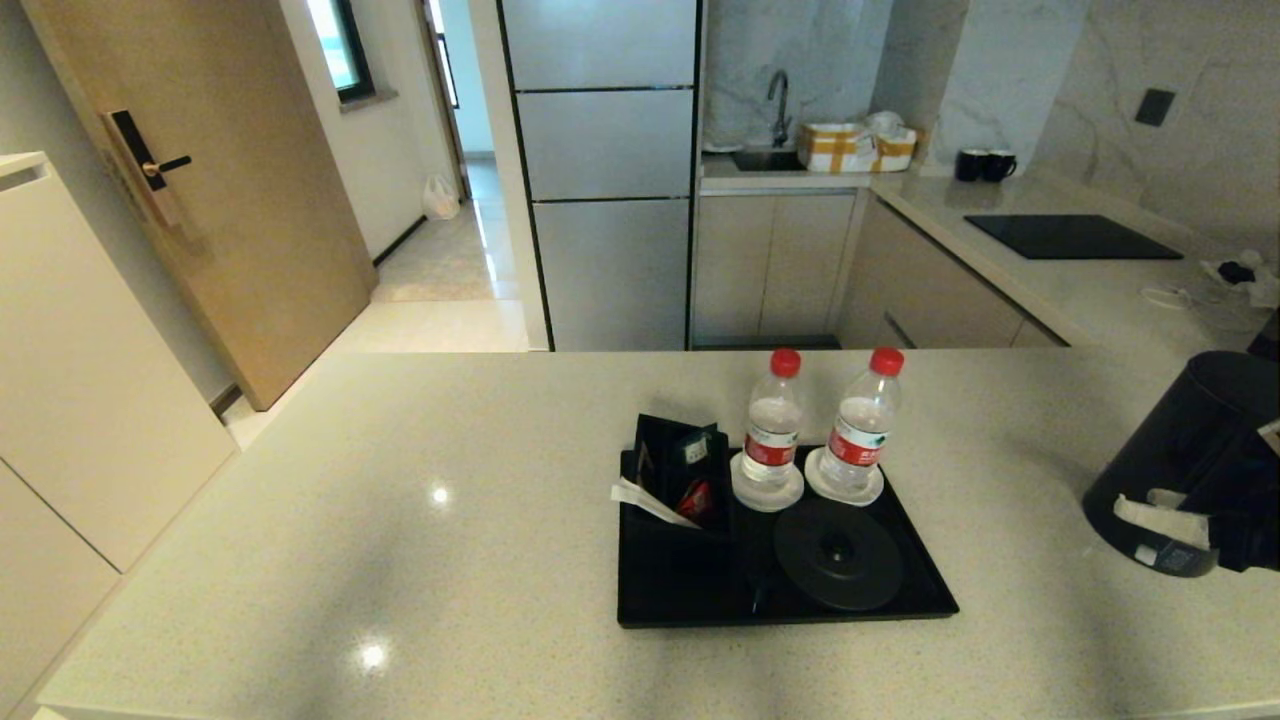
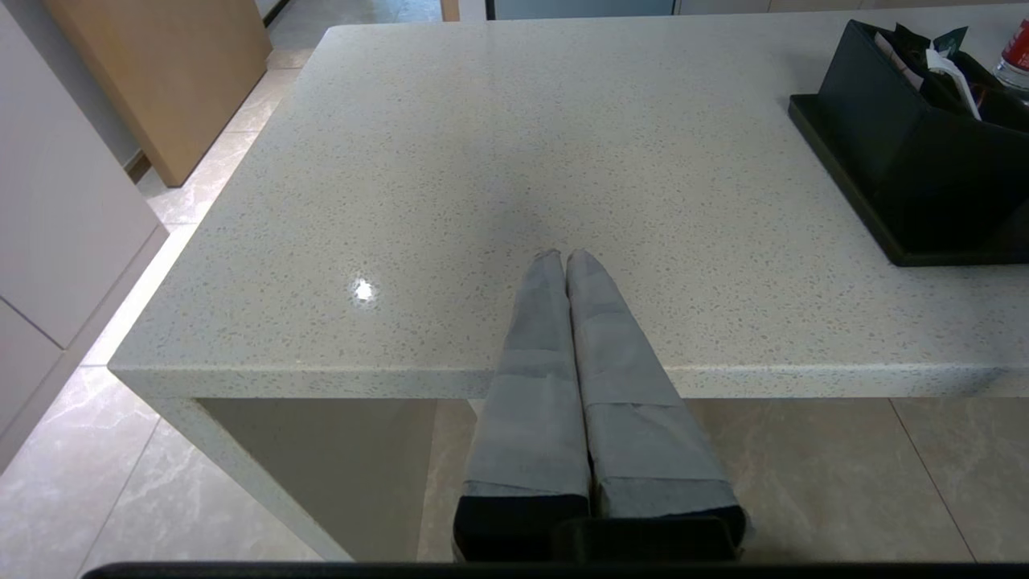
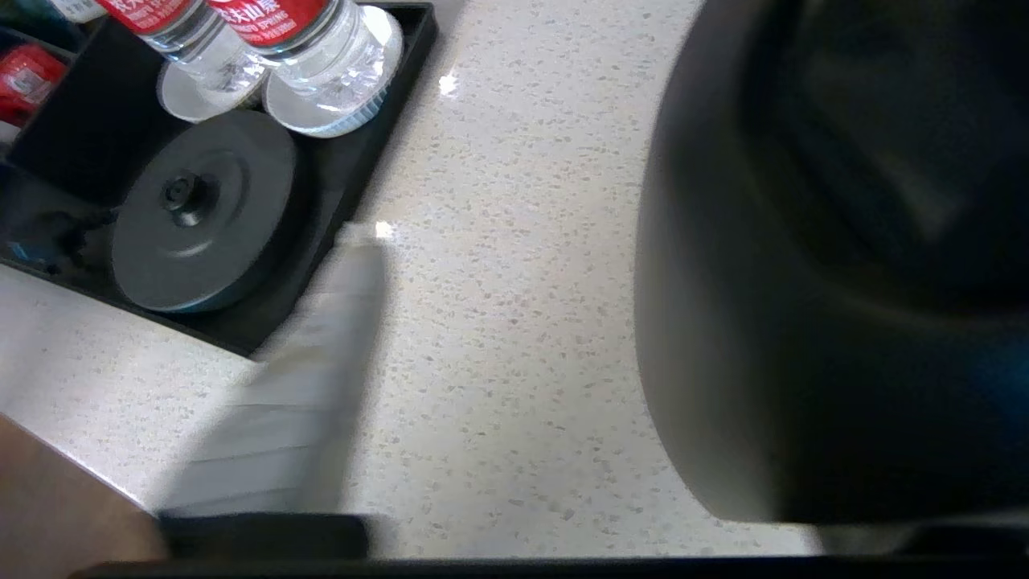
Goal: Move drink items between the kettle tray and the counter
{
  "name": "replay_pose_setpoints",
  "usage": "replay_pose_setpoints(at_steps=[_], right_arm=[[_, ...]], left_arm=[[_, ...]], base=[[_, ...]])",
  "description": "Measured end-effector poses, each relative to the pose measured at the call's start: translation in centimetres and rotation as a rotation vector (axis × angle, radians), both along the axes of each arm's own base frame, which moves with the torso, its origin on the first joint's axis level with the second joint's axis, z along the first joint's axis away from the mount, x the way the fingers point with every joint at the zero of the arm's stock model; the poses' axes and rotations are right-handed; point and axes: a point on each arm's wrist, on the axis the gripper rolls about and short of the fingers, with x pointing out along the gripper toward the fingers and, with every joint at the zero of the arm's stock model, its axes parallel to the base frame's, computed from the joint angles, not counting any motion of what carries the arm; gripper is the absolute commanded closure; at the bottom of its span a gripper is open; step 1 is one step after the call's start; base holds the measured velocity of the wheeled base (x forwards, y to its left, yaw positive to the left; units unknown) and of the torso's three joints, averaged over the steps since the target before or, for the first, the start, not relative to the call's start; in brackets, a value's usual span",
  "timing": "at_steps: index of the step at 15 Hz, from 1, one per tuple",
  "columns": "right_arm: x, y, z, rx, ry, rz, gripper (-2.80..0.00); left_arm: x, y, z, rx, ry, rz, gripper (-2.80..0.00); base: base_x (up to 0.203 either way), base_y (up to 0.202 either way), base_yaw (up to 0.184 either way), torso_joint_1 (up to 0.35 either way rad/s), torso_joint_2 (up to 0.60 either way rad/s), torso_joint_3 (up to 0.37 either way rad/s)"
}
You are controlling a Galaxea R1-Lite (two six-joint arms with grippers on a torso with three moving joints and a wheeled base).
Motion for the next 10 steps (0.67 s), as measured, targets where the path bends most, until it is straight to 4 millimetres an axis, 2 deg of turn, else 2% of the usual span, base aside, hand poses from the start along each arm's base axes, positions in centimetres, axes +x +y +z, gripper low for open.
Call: replay_pose_setpoints(at_steps=[10], right_arm=[[-0.01, 0.01, -0.21, 0.004, 0.004, 0.001, 0.00]], left_arm=[[0.00, 0.00, 0.00, 0.000, 0.000, 0.000, 0.00]], base=[[0.000, 0.000, 0.000, 0.000, 0.00, 0.000]])
